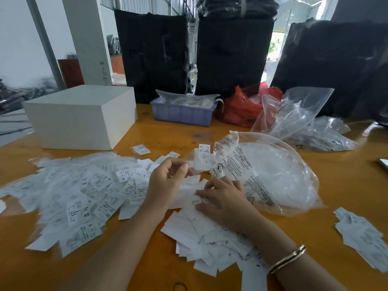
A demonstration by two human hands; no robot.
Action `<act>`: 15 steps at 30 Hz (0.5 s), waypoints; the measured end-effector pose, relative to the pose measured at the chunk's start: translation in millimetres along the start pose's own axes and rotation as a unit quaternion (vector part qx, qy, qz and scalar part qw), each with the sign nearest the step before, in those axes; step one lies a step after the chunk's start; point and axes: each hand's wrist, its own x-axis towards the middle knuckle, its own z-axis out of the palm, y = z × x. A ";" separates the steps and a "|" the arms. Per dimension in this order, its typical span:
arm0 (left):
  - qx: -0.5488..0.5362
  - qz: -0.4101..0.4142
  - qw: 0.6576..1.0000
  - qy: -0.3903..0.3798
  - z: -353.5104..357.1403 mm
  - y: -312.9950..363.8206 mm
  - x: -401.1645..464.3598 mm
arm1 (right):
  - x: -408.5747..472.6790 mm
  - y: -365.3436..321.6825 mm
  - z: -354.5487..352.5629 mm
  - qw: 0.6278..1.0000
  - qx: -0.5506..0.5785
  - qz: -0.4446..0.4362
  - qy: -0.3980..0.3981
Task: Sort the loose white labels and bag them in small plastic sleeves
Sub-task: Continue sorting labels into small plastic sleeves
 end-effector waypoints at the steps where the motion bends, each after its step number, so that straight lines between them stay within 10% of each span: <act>1: 0.002 -0.008 1.000 0.000 0.1 -0.4 0.1 | 0.6 0.0 0.4 1.000 0.011 0.004 -0.002; 15: 0.040 -0.030 0.998 0.044 -1.0 -3.3 2.5 | -3.7 -0.8 -12.5 0.924 0.346 0.119 0.111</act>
